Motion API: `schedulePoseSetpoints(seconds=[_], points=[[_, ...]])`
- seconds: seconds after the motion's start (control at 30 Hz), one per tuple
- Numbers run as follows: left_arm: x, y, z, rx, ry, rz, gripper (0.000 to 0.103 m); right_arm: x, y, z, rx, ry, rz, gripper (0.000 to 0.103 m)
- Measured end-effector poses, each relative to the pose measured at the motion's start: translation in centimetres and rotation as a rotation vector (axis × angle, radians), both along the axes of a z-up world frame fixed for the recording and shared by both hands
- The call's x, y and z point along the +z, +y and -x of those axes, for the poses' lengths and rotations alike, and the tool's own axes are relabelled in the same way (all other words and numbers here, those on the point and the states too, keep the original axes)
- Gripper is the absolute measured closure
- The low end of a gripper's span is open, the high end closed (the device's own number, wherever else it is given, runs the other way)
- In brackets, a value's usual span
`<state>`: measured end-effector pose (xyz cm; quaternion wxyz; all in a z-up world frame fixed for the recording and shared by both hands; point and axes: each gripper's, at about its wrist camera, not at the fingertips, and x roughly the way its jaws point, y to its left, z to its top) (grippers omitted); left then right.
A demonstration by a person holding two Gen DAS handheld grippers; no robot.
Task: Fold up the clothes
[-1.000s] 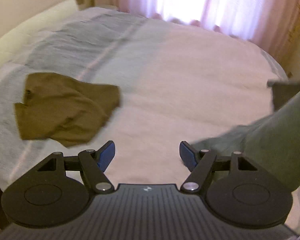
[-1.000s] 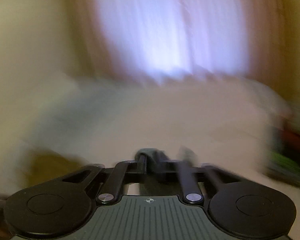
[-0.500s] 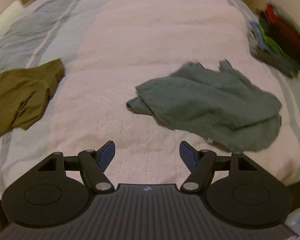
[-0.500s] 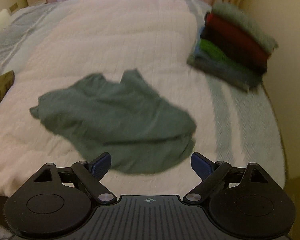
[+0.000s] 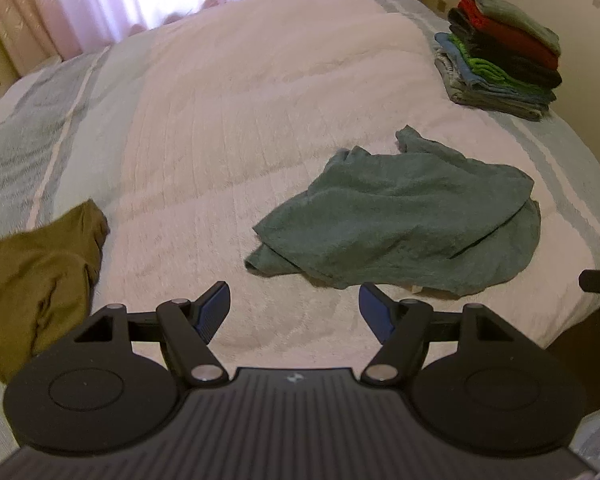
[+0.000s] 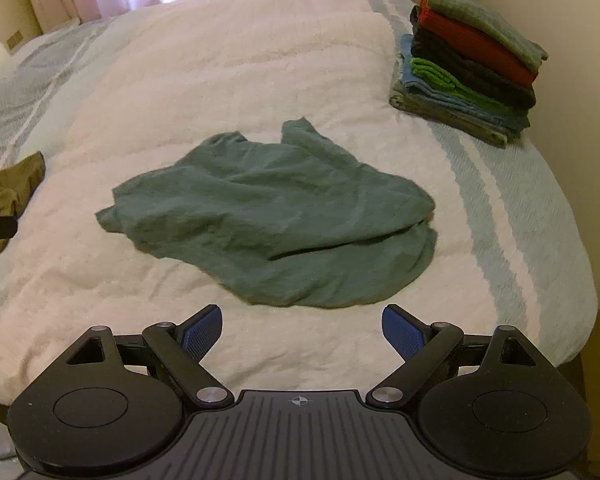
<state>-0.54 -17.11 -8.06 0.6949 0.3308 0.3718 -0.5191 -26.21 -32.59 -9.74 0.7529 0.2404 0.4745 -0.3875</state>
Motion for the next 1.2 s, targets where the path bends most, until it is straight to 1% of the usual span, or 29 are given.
schedulePoseSetpoints(seconds=[0.2, 0.3, 0.5, 0.63, 0.87, 1.07, 1.2], points=[[-0.3, 0.9, -1.5, -0.057, -0.005, -0.002, 0.035, -1.0, 3.2, -0.8, -0.08, -0.009, -0.023, 0.013], [-0.4, 1.2, -2.0, -0.07, 0.001, -0.002, 0.035, -1.1, 3.8, -1.1, -0.107, -0.017, -0.037, 0.013], [-0.2, 0.8, -2.1, -0.076, 0.013, 0.01, 0.035, -0.6, 3.8, -1.3, -0.105, -0.004, -0.01, 0.013], [-0.3, 0.0, -1.3, -0.065, 0.018, 0.013, 0.035, -0.9, 3.0, -0.8, -0.085, 0.006, -0.007, 0.013], [-1.0, -1.9, 1.5, -0.047, 0.022, 0.015, 0.035, -0.8, -0.2, 1.3, -0.037, 0.013, 0.015, 0.013], [-2.0, -3.4, 4.0, 0.018, 0.037, 0.005, 0.035, -1.3, -3.4, 3.5, 0.02, 0.019, 0.01, 0.013], [-2.8, -3.7, 5.0, 0.07, 0.031, -0.004, 0.035, -2.2, -5.2, 4.5, 0.068, 0.033, -0.003, 0.013]])
